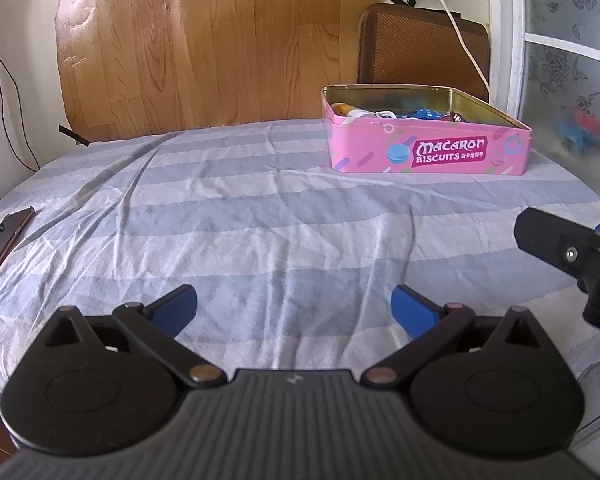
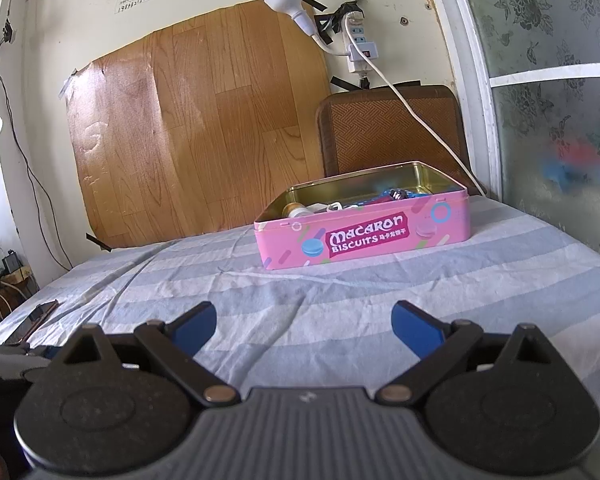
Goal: Organize rigid objects
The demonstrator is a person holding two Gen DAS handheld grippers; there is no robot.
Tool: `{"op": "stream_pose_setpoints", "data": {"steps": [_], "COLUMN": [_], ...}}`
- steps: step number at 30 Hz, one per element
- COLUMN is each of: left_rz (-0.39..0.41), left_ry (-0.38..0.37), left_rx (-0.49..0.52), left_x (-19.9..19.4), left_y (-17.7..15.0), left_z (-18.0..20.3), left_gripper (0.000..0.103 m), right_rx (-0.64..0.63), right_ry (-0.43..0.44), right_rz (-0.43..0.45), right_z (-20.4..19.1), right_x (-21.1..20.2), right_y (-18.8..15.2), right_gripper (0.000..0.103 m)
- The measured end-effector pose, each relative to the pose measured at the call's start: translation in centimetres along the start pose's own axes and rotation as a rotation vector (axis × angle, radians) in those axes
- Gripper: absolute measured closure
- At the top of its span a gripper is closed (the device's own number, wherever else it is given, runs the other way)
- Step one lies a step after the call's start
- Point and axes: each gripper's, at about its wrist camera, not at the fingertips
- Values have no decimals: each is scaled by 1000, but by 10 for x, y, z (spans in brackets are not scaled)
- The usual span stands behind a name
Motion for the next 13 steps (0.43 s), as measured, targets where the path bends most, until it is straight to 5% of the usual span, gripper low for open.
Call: {"op": "stream_pose_setpoints", "data": {"steps": [13], "left_rz": [1], "left_ry": [-40], "left_rx": [-20], "left_x": [-2], "left_y": [0], "left_z": [1], "left_gripper": [0], "right_rx": [-5], "right_ry": [13], "right_rz": [2], "right_z": [7], "right_x": [1], "right_y": [2], "right_gripper": [5]}}
Point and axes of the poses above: each gripper's, at about its wrist camera, not at the fingertips, and x roughly the way its jaws point, z to its right, y to its top, and after that the axes turned 12 degrees about z, right-handed
